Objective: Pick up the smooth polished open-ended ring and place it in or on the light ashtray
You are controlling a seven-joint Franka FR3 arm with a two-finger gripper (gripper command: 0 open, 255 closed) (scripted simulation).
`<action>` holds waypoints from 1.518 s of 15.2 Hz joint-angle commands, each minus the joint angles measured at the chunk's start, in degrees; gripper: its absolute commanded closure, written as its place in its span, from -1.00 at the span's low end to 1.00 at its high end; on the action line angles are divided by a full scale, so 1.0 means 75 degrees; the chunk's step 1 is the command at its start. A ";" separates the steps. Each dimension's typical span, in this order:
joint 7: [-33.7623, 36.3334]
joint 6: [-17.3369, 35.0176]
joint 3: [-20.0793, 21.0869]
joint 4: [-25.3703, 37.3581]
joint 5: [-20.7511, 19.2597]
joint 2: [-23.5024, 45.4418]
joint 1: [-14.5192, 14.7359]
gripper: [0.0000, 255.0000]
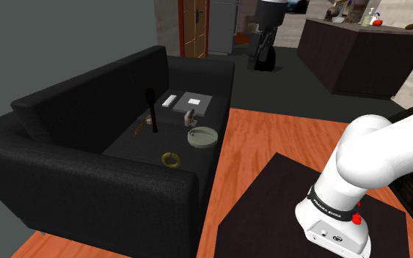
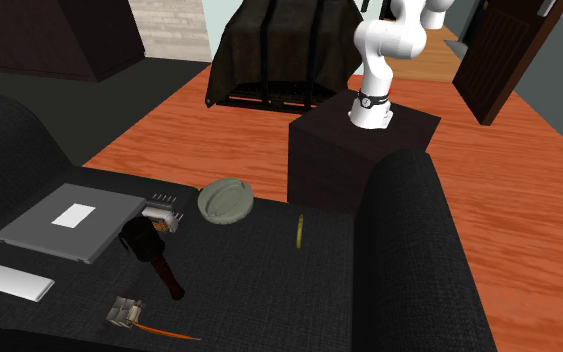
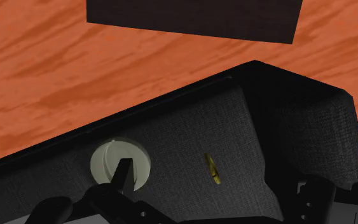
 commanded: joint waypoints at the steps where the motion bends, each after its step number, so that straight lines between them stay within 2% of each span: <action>1: 0.0000 0.0000 0.0000 0.0000 0.0000 0.0000 0.0000 -1.00; 12: -0.0441 0.2284 0.0020 -0.0297 0.0045 0.2398 0.0243 -1.00; 23: -0.0841 0.4024 0.0155 0.0521 0.0031 0.5374 0.0437 -1.00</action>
